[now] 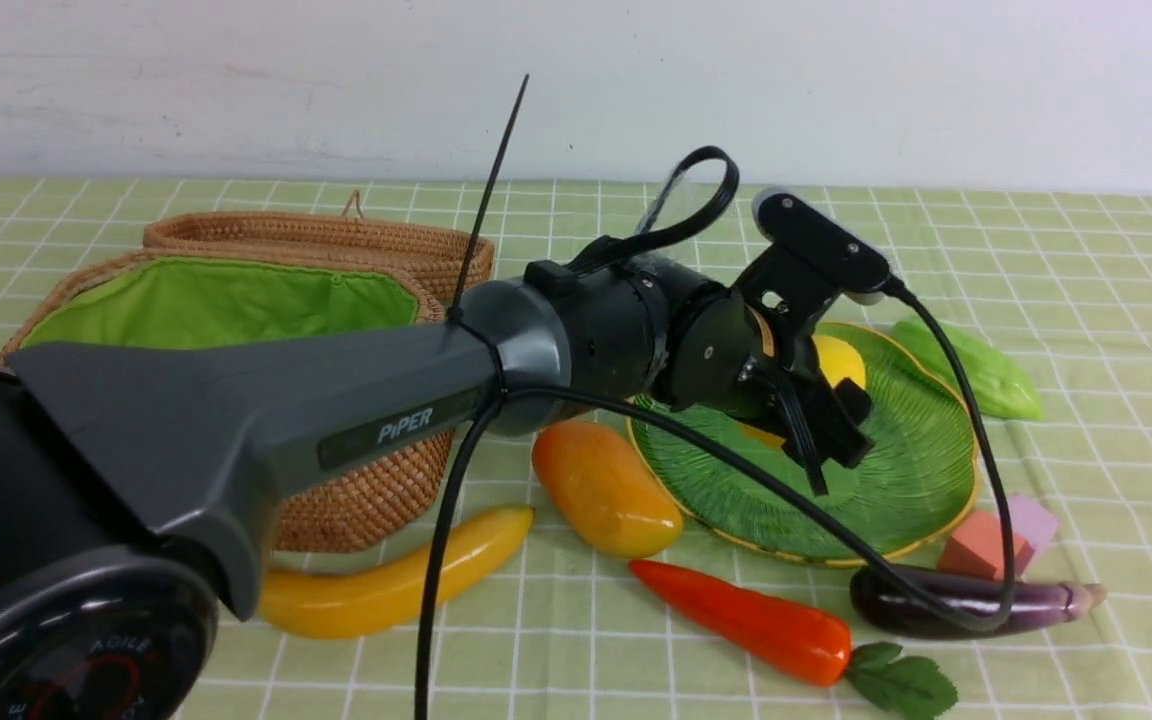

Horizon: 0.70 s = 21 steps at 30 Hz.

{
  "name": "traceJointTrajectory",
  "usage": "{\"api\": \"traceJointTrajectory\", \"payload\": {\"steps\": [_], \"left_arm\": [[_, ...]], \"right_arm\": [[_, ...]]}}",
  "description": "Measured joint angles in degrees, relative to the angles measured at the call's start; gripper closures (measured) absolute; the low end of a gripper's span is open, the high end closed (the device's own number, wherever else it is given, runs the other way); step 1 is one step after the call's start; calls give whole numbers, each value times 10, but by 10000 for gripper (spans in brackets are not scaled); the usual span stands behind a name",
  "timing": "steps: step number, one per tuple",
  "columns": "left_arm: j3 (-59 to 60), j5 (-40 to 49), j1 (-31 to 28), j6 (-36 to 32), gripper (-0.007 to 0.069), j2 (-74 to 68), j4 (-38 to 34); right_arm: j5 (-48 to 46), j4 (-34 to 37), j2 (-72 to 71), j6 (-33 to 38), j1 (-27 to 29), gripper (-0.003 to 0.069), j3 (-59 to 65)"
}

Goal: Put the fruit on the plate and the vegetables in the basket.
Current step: Grab a lemon with your left arm and place it on the plate on the right

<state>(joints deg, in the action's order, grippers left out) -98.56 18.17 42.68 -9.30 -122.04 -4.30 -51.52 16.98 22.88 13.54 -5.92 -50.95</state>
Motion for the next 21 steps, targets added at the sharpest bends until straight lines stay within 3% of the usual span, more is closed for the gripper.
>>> {"api": "traceJointTrajectory", "payload": {"steps": [21], "left_arm": [[0, 11, 0, -3, 22, 7, -34]], "right_arm": [[-4, 0, 0, 0, 0, 455, 0]]}}
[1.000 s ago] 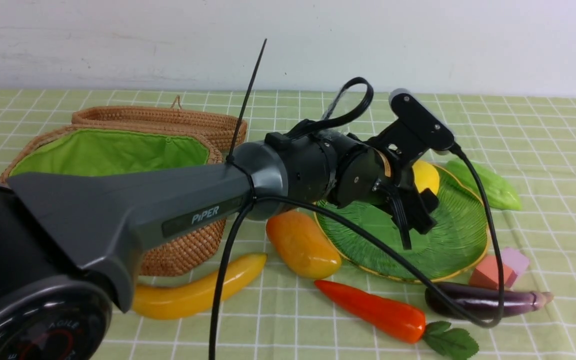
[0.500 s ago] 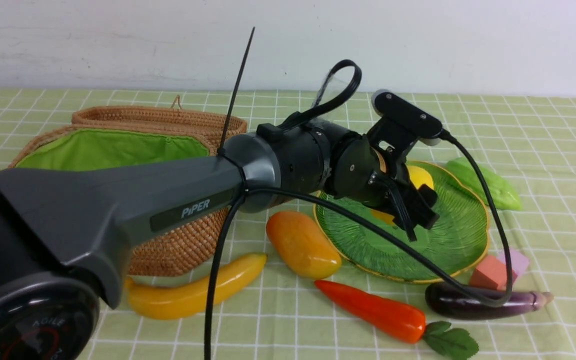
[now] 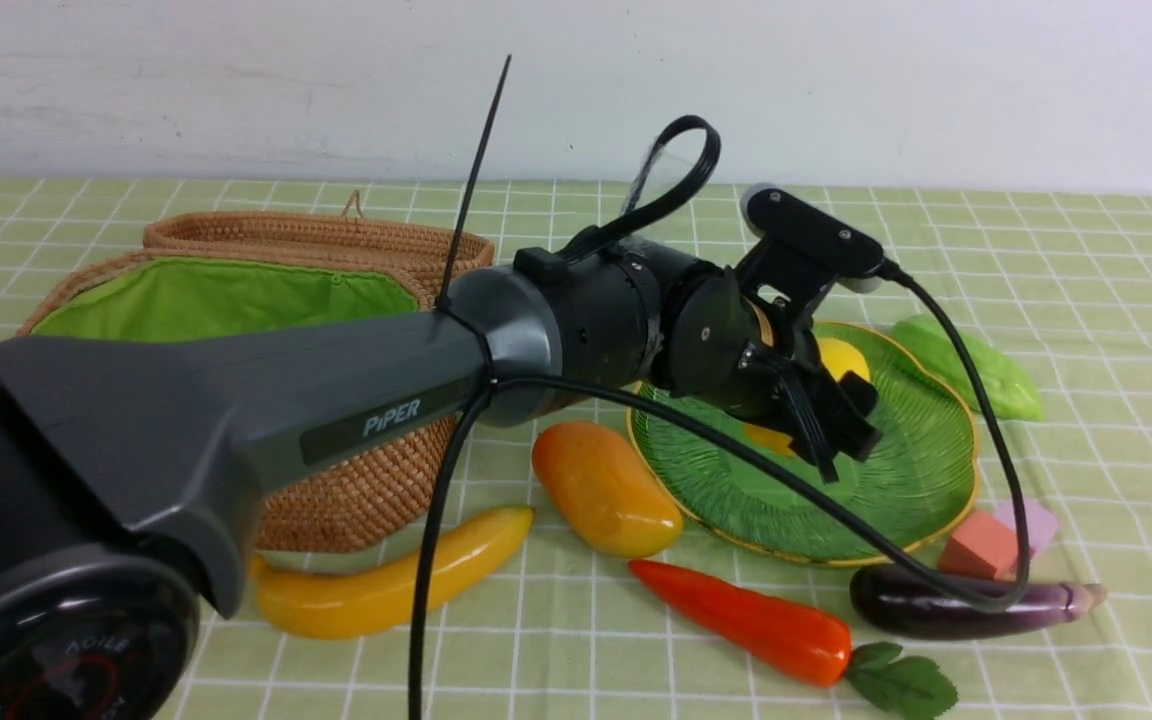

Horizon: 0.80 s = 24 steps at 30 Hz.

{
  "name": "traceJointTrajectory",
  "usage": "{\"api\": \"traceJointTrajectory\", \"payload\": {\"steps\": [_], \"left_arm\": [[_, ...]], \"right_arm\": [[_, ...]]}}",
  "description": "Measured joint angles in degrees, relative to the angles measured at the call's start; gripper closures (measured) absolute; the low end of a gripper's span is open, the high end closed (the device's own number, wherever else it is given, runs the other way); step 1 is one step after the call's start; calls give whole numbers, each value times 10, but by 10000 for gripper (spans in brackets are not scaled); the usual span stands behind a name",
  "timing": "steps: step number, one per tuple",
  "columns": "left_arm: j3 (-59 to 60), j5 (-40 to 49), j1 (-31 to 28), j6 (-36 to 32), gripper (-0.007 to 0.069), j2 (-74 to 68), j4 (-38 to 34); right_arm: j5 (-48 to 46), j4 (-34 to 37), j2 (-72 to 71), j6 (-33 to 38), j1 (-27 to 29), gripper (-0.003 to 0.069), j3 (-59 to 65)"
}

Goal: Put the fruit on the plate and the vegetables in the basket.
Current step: Grab a lemon with your left arm and place it on the plate on the right

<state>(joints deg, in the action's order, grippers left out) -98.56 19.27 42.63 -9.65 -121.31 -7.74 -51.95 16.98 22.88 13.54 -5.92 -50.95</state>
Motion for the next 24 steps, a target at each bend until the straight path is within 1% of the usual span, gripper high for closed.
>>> {"api": "traceJointTrajectory", "payload": {"steps": [3, 6, 8, 10, 12, 13, 14, 15, 16, 18, 21, 24], "left_arm": [[0, 0, 0, -34, 22, 0, 5], [0, 5, 0, -117, 22, 0, 8], [0, 14, 0, -160, 22, 0, -7], [0, 22, -1, -186, 22, 0, -32], [0, 28, -1, -183, 22, 0, -72], [0, 33, -2, -171, 22, 0, -97], [0, 35, -2, -164, 22, 0, -107], [0, 42, -4, -132, 22, 0, -148], [0, 44, -5, -123, 22, 0, -165], [0, 53, -6, -78, 22, 0, -196], [0, 77, -6, -36, 22, 0, -216], [0, 85, -6, -30, 22, 0, -217]], "right_arm": [[0, 0, 0, 0, 0, 454, 0], [0, 0, 0, 0, 0, 454, 0], [0, 0, 0, 0, 0, 452, 0], [0, 0, 0, 0, 0, 450, 0], [0, 0, 0, 0, 0, 449, 0], [0, 0, 0, 0, 0, 448, 0], [0, 0, 0, 0, 0, 448, 0], [0, 0, 0, 0, 0, 446, 0], [0, 0, 0, 0, 0, 447, 0], [0, 0, 0, 0, 0, 445, 0], [0, 0, 0, 0, 0, 443, 0], [0, 0, 0, 0, 0, 443, 0]]}}
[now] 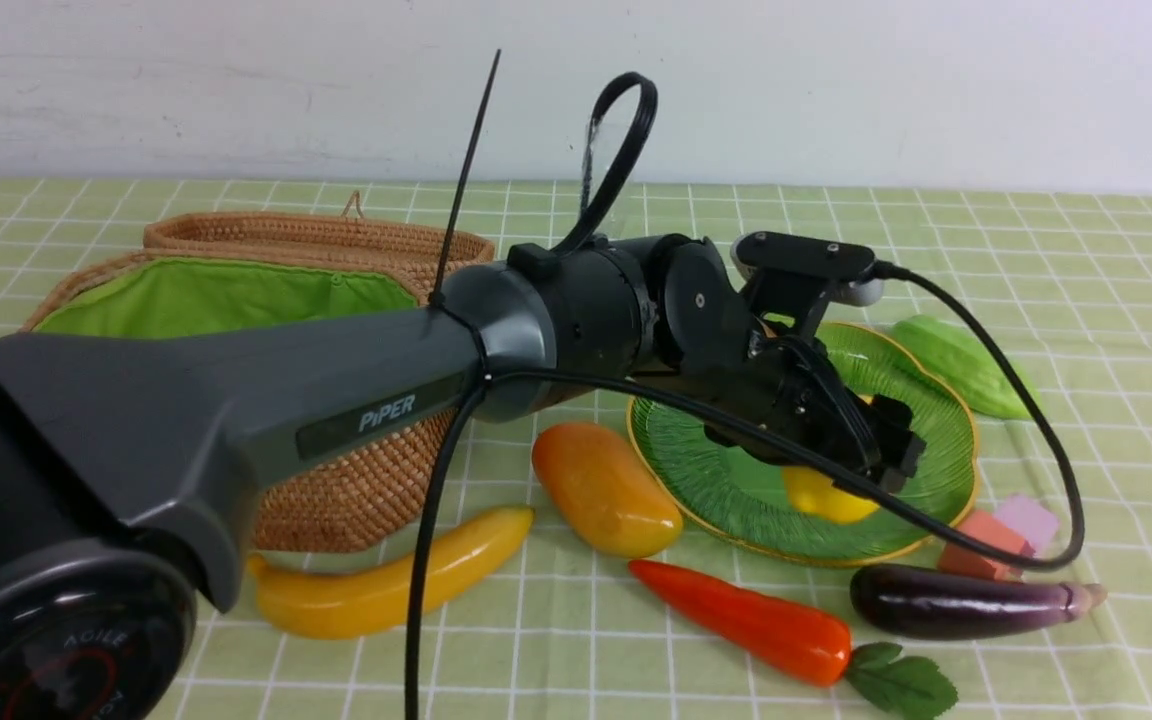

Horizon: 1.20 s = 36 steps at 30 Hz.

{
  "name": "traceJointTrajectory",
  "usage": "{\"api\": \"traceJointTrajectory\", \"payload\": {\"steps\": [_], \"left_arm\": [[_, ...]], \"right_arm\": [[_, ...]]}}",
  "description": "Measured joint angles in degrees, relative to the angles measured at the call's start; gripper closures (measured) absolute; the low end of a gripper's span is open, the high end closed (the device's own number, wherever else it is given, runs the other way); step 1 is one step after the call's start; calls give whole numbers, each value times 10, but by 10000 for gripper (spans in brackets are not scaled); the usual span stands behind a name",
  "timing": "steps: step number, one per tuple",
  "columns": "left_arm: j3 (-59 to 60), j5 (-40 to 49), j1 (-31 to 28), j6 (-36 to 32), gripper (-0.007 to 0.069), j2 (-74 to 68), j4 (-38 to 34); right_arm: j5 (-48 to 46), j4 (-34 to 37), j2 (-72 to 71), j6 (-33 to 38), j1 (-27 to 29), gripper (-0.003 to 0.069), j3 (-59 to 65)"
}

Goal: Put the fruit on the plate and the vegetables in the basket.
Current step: Grab a lemon with your left arm and place it on the plate on the right

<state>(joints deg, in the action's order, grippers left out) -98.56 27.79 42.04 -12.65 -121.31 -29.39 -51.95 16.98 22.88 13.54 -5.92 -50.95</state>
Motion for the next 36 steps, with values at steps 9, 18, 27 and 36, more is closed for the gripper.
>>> {"api": "traceJointTrajectory", "payload": {"steps": [9, 18, 27, 36], "left_arm": [[0, -9, 0, 3, 22, 0, -13], [0, -34, 0, 3, 22, 0, 17], [0, -38, 0, -89, 22, 0, 42], [0, -116, -27, -245, 33, -36, -58]], "right_arm": [[0, 0, 0, 0, 0, 438, 0], [0, 0, 0, 0, 0, 438, 0], [0, 0, 0, 0, 0, 440, 0], [2, 0, 0, 0, 0, 440, 0]]}}
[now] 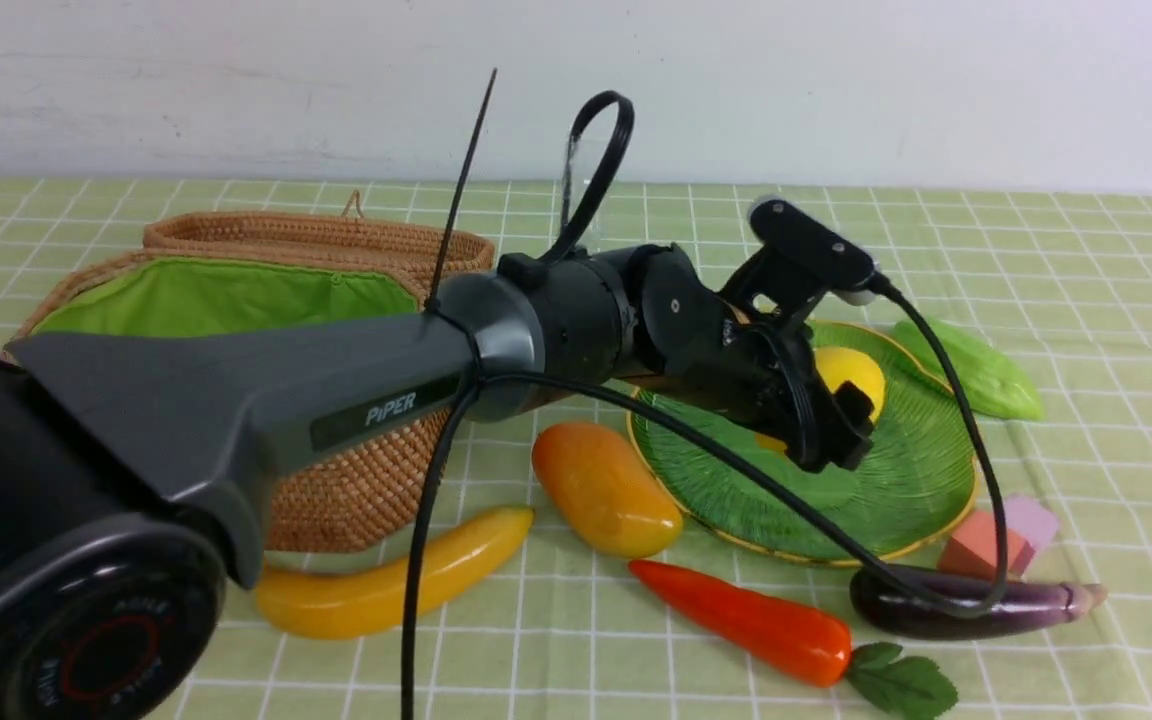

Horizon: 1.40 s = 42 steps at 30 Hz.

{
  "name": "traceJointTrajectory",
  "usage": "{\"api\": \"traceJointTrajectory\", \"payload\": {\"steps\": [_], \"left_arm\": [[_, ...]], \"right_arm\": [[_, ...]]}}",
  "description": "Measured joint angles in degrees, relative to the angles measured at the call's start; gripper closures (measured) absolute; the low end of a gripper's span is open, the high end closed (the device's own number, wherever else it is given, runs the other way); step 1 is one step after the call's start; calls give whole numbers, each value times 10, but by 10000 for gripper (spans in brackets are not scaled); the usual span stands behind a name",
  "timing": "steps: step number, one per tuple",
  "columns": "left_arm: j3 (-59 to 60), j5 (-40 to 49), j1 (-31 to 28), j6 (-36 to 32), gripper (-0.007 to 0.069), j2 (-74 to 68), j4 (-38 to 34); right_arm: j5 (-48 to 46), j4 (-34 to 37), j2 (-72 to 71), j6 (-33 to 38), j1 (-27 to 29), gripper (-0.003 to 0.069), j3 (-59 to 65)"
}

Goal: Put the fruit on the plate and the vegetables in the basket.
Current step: Grab a lemon with your left arm and place it on the plate on the right

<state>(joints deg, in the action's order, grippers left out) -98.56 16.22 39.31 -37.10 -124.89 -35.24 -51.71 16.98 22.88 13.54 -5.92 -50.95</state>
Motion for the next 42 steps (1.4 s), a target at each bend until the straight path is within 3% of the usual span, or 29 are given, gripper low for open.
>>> {"api": "traceJointTrajectory", "payload": {"steps": [4, 8, 17, 27, 35, 42], "left_arm": [[0, -57, -11, -4, 33, -35, -56], [0, -58, -20, -4, 33, -53, -78], [-4, 6, -24, -32, 33, -55, -63], [-4, 10, -24, -46, 32, -55, -59], [-4, 39, -24, -48, -38, -52, -50], [-41, 50, -24, -49, -41, -10, -43]], "right_arm": [[1, 0, 0, 0, 0, 440, 0], [2, 0, 0, 0, 0, 440, 0], [11, 0, 0, 0, 0, 440, 0], [12, 0, 0, 0, 0, 443, 0], [12, 0, 0, 1, 0, 440, 0], [15, 0, 0, 1, 0, 439, 0]]}}
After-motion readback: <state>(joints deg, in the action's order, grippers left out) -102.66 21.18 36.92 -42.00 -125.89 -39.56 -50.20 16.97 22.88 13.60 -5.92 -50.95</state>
